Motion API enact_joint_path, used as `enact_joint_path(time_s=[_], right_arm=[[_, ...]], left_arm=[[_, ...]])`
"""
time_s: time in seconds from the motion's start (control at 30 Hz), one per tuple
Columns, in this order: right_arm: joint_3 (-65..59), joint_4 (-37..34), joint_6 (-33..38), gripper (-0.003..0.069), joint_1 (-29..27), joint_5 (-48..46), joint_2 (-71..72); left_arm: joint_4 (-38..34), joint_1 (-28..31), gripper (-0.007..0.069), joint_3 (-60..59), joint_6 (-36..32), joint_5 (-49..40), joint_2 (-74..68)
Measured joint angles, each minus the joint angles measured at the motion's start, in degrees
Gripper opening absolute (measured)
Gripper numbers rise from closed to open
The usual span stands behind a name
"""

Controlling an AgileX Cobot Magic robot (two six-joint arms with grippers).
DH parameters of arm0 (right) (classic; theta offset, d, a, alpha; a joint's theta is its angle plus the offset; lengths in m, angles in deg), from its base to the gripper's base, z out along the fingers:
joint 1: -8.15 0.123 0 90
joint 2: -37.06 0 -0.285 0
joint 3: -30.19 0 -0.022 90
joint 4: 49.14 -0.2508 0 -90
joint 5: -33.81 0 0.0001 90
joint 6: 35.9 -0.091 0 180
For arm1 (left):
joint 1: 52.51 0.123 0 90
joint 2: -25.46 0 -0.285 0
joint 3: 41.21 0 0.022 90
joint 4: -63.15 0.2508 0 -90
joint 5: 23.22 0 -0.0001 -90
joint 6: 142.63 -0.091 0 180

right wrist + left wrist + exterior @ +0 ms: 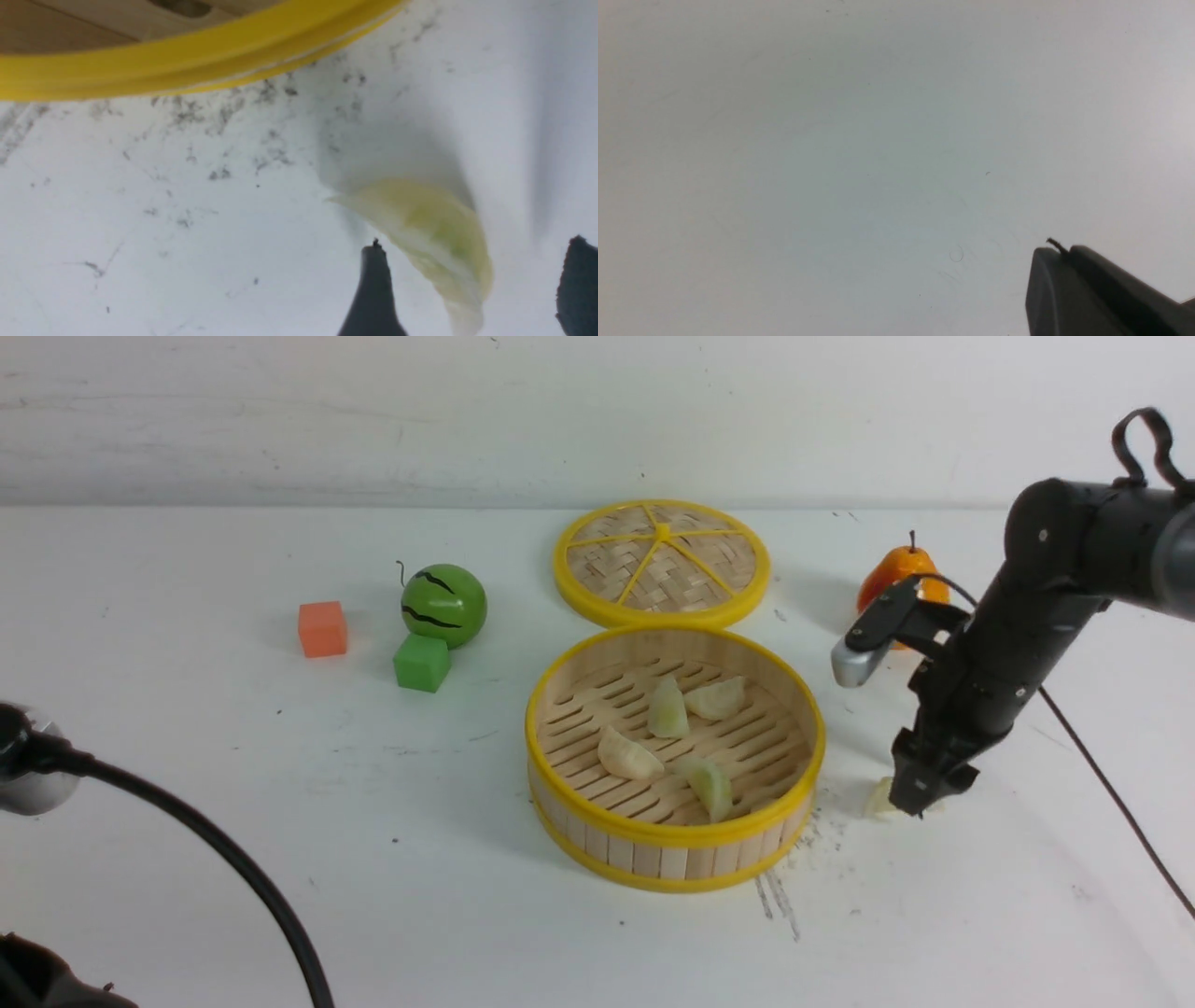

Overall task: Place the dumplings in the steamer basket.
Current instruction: Use the right arm to grab a dumpling, then use the right arm to put the dumpling into the steamer

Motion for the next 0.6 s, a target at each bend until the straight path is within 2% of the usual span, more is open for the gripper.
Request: enact_joint_path(time_s=[0.1,0.17,0.27,0.37,0.47,0.6], right_arm=[[-0.05,-1.46,1.91,0.0487,0.0,0.0,-1.38],[-0.05,-2.14,2.09,0.0454,0.0,0.73,-1.54],[-0.05,-2.32,1.81,0.0356,0.0,0.81,-1.52],[0.01,-2.62,1.2,0.019,0.0,-0.28,-0.99],[1.23,-3.02,-1.46,0.02,0.18,-1.94,0.41],[5.7,-2.97,-9.99,0.0201,3.0,-4.25,5.61]], left_arm=[[0.0,0.0,0.0016,0.0,0.0,0.0,0.0],[0.0,0.0,0.0017,0.0,-0.12,0.0,0.0],[0.0,0.0,0.0017,0.0,-1.01,0.02,0.0],[0.1,0.0,0.0019,0.0,-1.43,0.02,0.0],[0.18,0.0,0.0022,0.0,-1.47,0.02,0.0],[0.24,0.0,0.0028,0.0,-1.47,0.5,0.0]])
